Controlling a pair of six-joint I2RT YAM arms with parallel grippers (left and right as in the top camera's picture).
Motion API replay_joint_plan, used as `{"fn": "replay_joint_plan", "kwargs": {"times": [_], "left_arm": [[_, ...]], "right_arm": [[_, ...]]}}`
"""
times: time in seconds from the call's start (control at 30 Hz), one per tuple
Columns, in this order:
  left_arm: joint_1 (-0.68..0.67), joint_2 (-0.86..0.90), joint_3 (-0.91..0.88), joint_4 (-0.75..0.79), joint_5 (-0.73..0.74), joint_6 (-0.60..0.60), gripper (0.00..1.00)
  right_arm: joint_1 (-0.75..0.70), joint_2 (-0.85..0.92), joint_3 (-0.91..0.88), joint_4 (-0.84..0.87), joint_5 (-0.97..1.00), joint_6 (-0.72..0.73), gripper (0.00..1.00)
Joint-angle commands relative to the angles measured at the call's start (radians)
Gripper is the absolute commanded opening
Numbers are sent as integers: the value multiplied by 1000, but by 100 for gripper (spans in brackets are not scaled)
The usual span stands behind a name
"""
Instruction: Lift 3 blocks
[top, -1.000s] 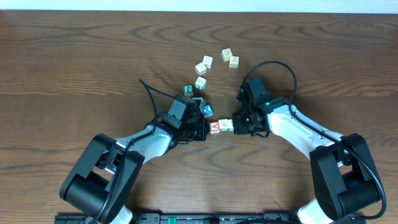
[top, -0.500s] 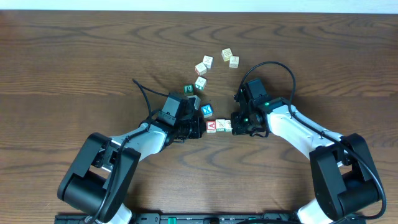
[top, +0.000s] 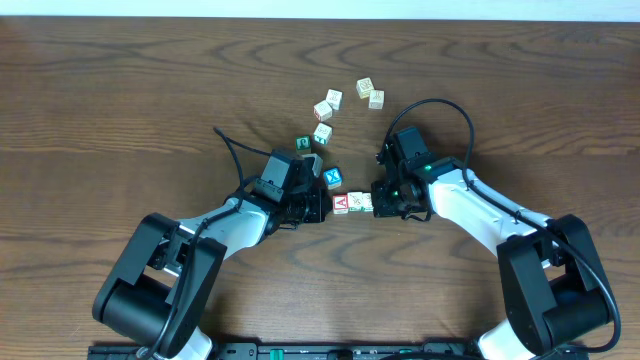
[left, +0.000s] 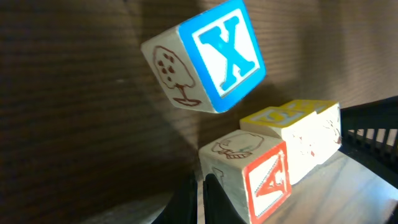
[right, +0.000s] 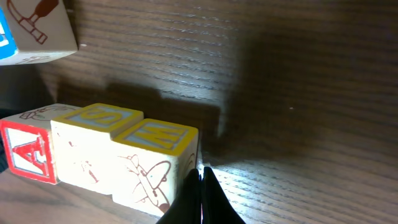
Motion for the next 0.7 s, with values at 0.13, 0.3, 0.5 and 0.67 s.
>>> {"fn": "replay_joint_plan", "kwargs": {"times": [0.13, 0.3, 0.5, 0.67], "left_arm": [[9, 8, 19, -5, -66, 10, 7], [24, 8, 19, -10, -54, -3, 7], [40, 8, 21, -18, 68, -13, 7], [47, 8, 29, -43, 187, -14, 7]], "right_arm": [[10, -11, 1, -3, 28, 3, 1], [10, -11, 1, -1, 28, 3, 1], [10, -11, 1, 0, 29, 3, 1], [10, -11, 1, -7, 66, 50, 1]]}}
